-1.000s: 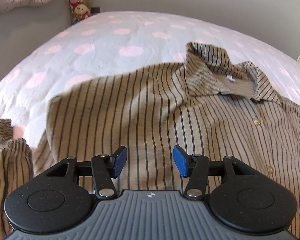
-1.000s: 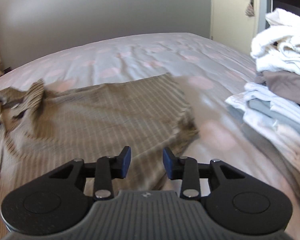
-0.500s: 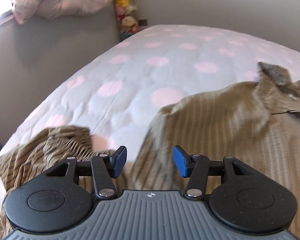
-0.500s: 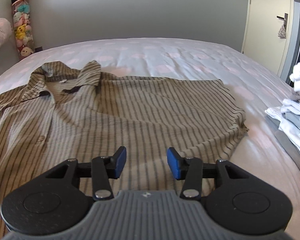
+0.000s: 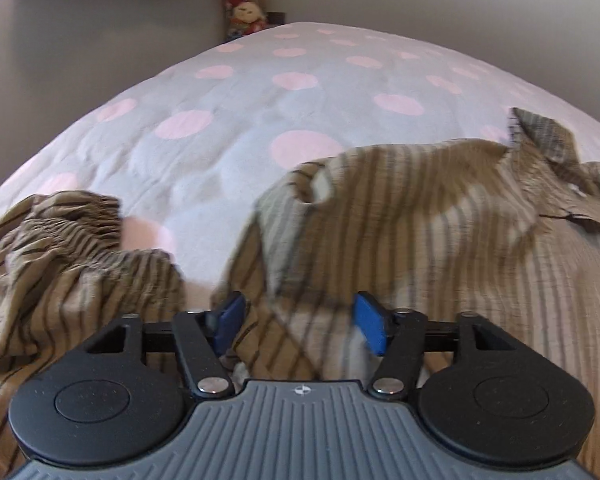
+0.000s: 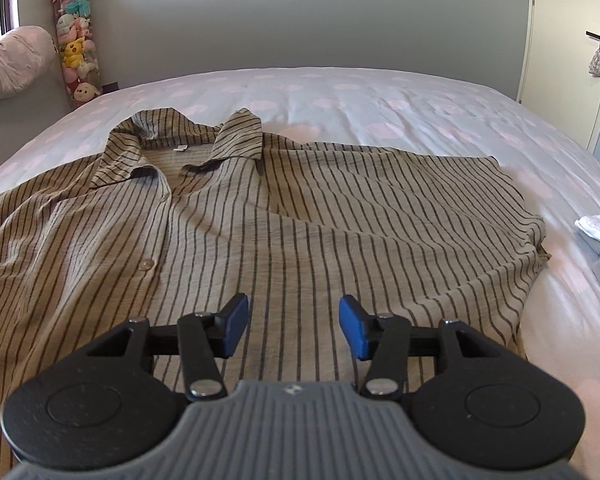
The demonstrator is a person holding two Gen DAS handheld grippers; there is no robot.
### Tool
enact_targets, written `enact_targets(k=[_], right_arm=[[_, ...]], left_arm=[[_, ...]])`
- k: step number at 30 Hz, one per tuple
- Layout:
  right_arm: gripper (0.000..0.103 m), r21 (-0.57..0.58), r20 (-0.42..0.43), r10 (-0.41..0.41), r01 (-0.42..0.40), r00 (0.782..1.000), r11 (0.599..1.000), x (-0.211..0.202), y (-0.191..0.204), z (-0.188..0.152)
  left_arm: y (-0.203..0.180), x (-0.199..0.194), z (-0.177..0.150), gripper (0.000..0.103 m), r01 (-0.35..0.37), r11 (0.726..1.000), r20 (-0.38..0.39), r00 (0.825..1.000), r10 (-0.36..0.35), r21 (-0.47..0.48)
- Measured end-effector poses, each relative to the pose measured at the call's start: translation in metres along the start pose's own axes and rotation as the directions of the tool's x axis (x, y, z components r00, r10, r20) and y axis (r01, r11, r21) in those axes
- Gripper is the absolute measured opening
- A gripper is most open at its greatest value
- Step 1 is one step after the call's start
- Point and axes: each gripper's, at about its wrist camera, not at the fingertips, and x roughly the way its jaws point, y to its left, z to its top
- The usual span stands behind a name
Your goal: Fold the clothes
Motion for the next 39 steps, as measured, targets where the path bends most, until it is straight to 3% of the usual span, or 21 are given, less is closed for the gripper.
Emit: enact_targets(k=[3,5,8,12,17,21,25,28,31,34,36,39], right_arm=[[0.054,0.013,-0.002,0.006,-0.006,1.000,1.000,-0.002,-0.004,0.000],[0.054,0.021,-0.006,0.006,-0.005,1.000,1.000,-0.003,-0.008,-0.001],[0.056,0.040,-0.009,-0.003,0.003,1.000,0.999,-0.004,-0.015,-0.004],[0.056,0.077,-0.012,-0.009,0.010,1.000,0.997,-0.003,-0.024,-0.006],[0.057,0.109,-0.017,-0.004,0.005,1.000,0.994,0.000,-0.032,-0.011],[0.057,0.131,-0.028,0.003,0.001,1.000,0.991,0.006,-0.037,-0.015],[0.058,0.154,-0.035,0.005,0.001,0.999,0.988,0.012,-0.043,-0.019],[0.058,0.161,-0.038,0.000,0.006,0.999,0.987,0.015,-0.047,-0.022],[0.058,0.154,-0.033,-0.009,0.014,0.999,0.988,0.015,-0.051,-0.026],[0.059,0.139,-0.024,-0.027,0.030,0.999,0.990,0.016,-0.054,-0.032],[0.060,0.137,-0.017,-0.036,0.038,0.999,0.990,0.016,-0.057,-0.035],[0.061,0.149,0.007,-0.039,0.038,0.999,0.988,0.016,-0.062,-0.036]], left_arm=[[-0.010,-0.003,0.000,0.013,0.011,0.999,0.029,0.999,-0.013,0.049],[-0.014,-0.009,0.000,0.004,0.007,0.997,0.070,0.997,-0.012,0.072],[-0.023,-0.027,0.003,0.001,0.012,0.992,0.182,0.983,-0.035,0.123],[-0.046,-0.054,0.005,0.000,0.095,0.969,0.276,0.948,-0.158,0.227],[-0.086,-0.060,-0.010,0.000,0.163,0.910,0.238,0.934,-0.267,0.381],[-0.108,-0.053,-0.024,0.000,0.192,0.864,0.168,0.939,-0.299,0.467],[-0.129,-0.046,-0.043,0.000,0.226,0.800,0.073,0.945,-0.318,0.556],[-0.138,-0.039,-0.053,0.003,0.257,0.766,0.002,0.948,-0.319,0.589],[-0.139,-0.036,-0.058,0.013,0.267,0.749,-0.037,0.950,-0.309,0.607],[-0.135,-0.044,-0.057,0.026,0.294,0.759,-0.050,0.943,-0.328,0.581],[-0.130,-0.054,-0.055,0.044,0.326,0.768,-0.054,0.933,-0.357,0.552],[-0.122,-0.068,-0.050,0.047,0.358,0.784,-0.052,0.920,-0.387,0.507]])
